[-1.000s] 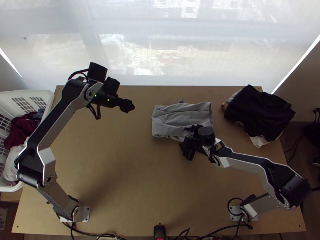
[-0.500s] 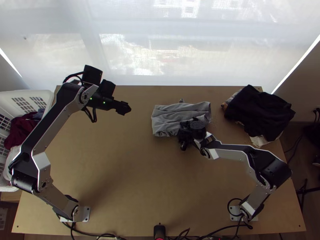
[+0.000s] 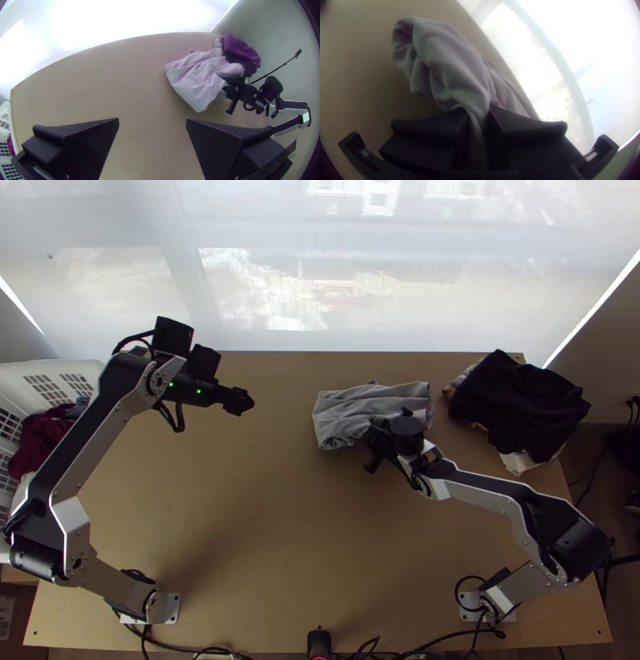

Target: Fold the t-shirt

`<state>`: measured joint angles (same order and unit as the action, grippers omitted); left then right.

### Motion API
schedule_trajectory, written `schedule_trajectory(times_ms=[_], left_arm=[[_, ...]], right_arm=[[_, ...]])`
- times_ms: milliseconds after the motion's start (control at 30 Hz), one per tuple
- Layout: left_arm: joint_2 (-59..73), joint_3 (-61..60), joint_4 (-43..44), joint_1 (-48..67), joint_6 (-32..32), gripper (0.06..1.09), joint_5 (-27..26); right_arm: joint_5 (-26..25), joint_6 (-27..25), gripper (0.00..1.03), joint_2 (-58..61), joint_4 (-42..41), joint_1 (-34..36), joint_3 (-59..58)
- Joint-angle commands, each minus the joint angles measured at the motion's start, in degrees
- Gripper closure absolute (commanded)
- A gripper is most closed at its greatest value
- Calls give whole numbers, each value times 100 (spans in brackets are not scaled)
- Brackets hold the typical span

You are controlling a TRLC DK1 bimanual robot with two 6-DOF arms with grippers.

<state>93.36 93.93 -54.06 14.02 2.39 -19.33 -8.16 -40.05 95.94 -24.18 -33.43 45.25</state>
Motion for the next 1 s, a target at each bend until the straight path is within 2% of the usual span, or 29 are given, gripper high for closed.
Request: schedule_trajectory(times_ms=[0,267,467,733,967], left_arm=[[-240,-235,1,-136,-11,11,0],[-617,-534,-8,-277,-46,11,8],[-925,-753,-69,-462,-46,11,17],[-1505,-1333,-87,-725,-20,11,26],[-1892,-1650,-157,-963,-11,11,17]], right_arm=[[-80,560,100,-1218,283,258,229],[-89,912,100,-2053,977,1067,897],[60,1035,100,-2317,1250,2271,1434],[1229,1193,100,-2141,1408,4573,2286],[2240,1228,100,-1148,1425,6358,3508]])
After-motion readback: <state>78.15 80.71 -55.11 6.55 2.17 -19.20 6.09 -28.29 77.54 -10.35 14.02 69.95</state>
